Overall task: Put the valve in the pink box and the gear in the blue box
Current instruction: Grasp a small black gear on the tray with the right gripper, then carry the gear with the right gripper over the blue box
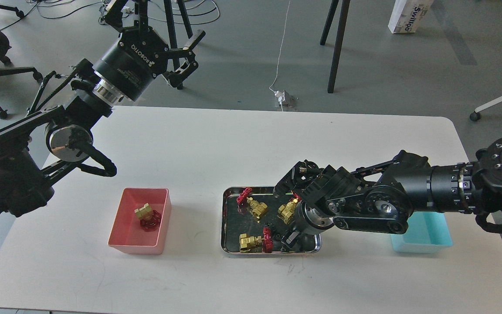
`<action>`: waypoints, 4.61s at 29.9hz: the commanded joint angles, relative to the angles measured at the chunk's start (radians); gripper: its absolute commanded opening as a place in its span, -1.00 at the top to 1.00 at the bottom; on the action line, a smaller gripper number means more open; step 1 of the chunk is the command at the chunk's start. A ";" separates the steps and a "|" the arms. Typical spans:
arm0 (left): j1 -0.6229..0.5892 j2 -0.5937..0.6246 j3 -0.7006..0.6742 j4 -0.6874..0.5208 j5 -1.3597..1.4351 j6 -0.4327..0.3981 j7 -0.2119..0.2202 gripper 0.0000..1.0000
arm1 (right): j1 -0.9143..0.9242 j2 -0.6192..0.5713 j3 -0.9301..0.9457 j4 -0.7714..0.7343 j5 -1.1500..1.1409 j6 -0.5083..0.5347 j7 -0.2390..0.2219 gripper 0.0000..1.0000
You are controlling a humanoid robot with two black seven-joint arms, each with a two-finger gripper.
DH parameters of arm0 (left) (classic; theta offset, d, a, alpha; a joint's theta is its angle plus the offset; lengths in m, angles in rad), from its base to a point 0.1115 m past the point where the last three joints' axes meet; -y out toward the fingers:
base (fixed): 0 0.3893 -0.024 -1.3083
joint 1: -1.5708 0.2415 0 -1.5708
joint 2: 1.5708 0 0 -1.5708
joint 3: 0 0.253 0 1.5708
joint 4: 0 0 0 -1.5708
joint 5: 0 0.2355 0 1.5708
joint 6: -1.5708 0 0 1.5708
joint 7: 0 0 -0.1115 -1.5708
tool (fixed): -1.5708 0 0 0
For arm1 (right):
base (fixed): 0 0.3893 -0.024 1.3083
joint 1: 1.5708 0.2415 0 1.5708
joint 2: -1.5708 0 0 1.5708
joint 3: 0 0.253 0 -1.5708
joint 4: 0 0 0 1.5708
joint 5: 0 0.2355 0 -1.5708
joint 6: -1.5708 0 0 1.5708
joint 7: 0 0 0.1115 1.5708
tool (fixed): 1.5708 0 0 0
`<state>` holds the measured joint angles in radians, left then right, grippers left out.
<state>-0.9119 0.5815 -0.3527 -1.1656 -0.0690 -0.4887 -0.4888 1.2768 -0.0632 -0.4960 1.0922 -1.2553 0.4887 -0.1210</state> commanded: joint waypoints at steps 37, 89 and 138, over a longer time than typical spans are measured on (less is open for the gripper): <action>0.021 0.000 0.001 0.006 0.000 0.000 0.000 -0.98 | 0.001 -0.030 -0.001 -0.002 0.002 0.000 0.001 0.03; 0.045 -0.029 0.000 0.060 0.015 0.000 0.000 -0.98 | -0.010 -0.020 -0.001 0.011 0.004 0.000 0.006 0.45; 0.054 -0.146 0.003 0.121 0.074 0.000 0.000 -0.98 | -0.629 -0.928 0.781 0.301 0.198 -0.243 0.014 0.81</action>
<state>-0.8575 0.4395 -0.3476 -1.0469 -0.0044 -0.4887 -0.4885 0.6623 -1.0104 0.2818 1.3949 -1.0577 0.2612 -0.1087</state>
